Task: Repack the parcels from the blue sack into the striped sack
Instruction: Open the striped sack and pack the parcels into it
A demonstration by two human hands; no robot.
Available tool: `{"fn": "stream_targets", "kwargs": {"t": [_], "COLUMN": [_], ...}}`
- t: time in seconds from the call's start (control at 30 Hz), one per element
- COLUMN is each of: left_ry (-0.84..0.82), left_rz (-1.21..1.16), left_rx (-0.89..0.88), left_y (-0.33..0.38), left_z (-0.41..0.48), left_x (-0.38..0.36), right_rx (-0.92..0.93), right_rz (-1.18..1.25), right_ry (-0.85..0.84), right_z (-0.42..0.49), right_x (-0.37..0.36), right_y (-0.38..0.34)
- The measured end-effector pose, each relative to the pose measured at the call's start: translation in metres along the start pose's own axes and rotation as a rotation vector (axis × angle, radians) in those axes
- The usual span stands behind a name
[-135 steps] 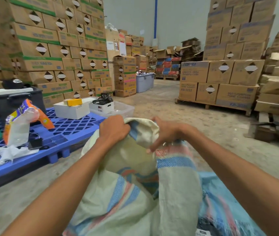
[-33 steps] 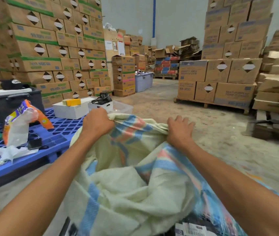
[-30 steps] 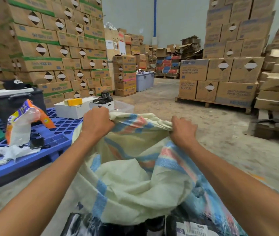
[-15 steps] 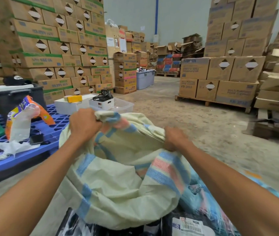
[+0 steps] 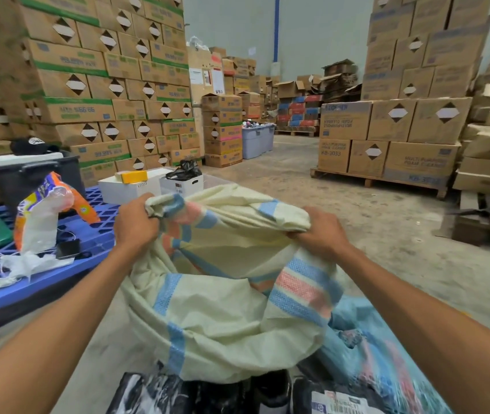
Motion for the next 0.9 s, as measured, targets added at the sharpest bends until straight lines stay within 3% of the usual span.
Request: {"fn": "stream_targets", "kwargs": {"t": [0.17,0.27,0.4,0.6,0.67,0.77,0.83,0.9], "left_ry": [-0.114,-0.332,-0.324,-0.618,-0.745,-0.754,-0.761,-0.742], "left_rz": [0.474,0.587,0.086,-0.073,-0.159,-0.411,-0.576,-0.621], "left_rx": [-0.27,-0.191,0.02,0.154,0.228,0.429,0.541,0.618], "left_y": [-0.056,-0.069,-0.056,-0.03,-0.035,-0.018,-0.015,-0.02], "left_z": [-0.013,-0.026,-0.024,-0.016,-0.014,-0.029,-0.039,-0.044], "left_x": [0.024,0.01,-0.005,-0.036,-0.046,-0.041,-0.04,-0.039], "right_rx": [0.009,-0.068,-0.026,0.164,0.024,-0.338,-0.513,-0.52], "right_rz": [-0.43,-0.482,-0.365,-0.426,-0.214,0.273,0.443,0.456], "right_ry": [-0.016,-0.166,-0.238,-0.221,-0.249,-0.372,-0.642,-0.85], "right_z": [-0.015,-0.021,-0.029,-0.028,-0.021,-0.017,-0.022,-0.031], "right_x": [0.006,0.0,-0.014,-0.04,-0.044,-0.04,-0.031,-0.021], "right_y": [0.071,0.087,0.078,0.049,0.041,0.038,0.041,0.042]}}
Point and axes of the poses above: each hand's wrist, its own z-axis towards the middle knuckle, its own x-axis out of the back of the hand, y = z × x, the point moved 2 cm from there along z, towards the middle knuckle, and after that the axes turned 12 degrees about -z, right-handed, at the moved point
